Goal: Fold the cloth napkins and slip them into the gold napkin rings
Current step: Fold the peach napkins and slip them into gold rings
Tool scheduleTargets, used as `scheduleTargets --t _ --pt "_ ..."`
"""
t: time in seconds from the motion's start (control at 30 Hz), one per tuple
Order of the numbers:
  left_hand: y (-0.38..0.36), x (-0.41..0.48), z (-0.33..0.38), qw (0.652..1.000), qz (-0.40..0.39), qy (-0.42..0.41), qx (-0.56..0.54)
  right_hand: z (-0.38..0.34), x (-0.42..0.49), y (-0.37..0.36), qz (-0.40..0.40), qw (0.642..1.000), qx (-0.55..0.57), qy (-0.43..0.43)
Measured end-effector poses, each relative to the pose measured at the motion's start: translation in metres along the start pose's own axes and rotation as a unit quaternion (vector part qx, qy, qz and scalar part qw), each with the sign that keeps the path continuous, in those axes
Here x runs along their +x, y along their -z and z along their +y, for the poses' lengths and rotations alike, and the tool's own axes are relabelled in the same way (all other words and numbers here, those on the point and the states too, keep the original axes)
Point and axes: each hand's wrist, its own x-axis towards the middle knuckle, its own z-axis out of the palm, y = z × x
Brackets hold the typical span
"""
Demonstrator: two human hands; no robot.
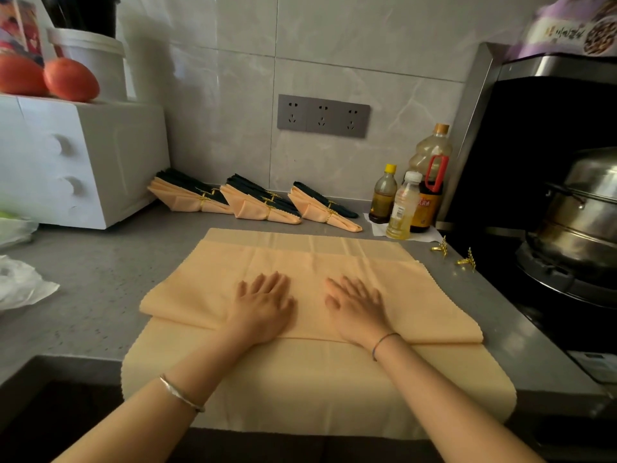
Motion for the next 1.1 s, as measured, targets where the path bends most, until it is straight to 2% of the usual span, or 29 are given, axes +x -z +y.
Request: scheduleTargets --t 0.37,0.57,0.7,0.77,0.87,1.0,1.1 --pt "0.010 -0.005 -0.068 0.994 -0.008 0.104 0.013 0.109 -0.022 0.020 0.003 0.997 -0.006 -0.072" --pt "0.012 -0.009 -0.090 0.991 0.006 0.131 0.008 0.125 -0.027 0.024 0.005 0.997 -0.017 -0.080" --pt "0.012 -0.010 -0.085 0.992 0.012 0.126 0.008 0.126 -0.020 0.028 -0.025 0.995 -0.012 -0.101" --pt "0.012 -0.012 -0.084 0.991 0.012 0.129 0.010 0.117 -0.010 0.034 -0.029 0.995 0.023 -0.096" --pt "0.014 -0.015 -0.083 0.989 0.009 0.144 0.015 0.081 0.012 0.041 -0.028 0.994 0.102 -0.037" --pt "0.015 -0.016 -0.080 0.987 0.013 0.158 0.020 0.027 0.054 0.047 -0.043 0.993 0.105 0.033" --pt "0.014 -0.015 -0.082 0.987 0.019 0.157 0.021 -0.006 0.087 0.045 -0.073 0.993 0.087 0.038"
